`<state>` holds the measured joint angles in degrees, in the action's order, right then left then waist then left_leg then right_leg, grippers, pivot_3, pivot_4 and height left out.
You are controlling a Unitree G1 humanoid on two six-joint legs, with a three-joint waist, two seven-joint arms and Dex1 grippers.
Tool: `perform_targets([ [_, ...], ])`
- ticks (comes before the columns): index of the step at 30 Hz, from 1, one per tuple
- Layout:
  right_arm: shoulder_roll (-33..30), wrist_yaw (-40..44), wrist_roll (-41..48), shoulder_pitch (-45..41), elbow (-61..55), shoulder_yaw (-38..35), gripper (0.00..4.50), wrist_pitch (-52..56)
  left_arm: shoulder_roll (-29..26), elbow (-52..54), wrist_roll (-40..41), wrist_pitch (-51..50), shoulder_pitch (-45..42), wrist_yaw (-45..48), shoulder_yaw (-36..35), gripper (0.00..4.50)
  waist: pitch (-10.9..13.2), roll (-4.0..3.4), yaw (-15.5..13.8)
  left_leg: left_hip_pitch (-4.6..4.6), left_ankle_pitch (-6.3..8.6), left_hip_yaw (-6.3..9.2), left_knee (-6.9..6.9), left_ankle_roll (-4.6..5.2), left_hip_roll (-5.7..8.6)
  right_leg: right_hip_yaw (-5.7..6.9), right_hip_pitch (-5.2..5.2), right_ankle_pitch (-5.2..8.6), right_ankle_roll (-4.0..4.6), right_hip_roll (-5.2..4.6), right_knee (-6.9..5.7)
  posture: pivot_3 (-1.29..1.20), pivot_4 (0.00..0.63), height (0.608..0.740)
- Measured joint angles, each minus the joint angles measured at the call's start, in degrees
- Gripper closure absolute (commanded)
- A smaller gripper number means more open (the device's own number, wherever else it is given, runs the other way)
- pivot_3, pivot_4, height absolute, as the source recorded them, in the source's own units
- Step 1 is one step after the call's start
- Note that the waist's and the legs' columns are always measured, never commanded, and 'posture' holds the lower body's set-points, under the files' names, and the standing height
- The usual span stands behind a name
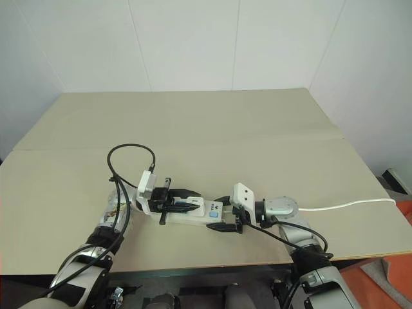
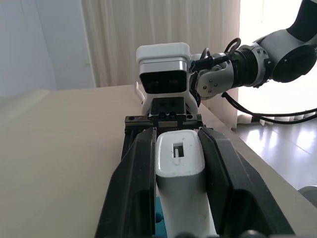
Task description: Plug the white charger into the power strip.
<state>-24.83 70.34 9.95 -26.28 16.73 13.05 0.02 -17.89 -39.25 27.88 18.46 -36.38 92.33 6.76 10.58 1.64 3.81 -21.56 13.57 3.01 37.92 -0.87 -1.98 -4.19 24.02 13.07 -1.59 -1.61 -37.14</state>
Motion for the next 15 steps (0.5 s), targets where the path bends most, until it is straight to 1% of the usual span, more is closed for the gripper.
perform_targets([
  [15,0.01,-0.16,0.16,0.38,0.11,-0.01,1.06,-0.75,-0.58,-1.22,-0.86,2.36,-0.88,0.01,2.66,3.49,-0.35,0.02,-0.07,0.02,0.0,0.0,-0.02,0.0,0.0,0.0,-0.02,0.01,-0.02,0.0,0.03,0.0,0.15,0.74],
])
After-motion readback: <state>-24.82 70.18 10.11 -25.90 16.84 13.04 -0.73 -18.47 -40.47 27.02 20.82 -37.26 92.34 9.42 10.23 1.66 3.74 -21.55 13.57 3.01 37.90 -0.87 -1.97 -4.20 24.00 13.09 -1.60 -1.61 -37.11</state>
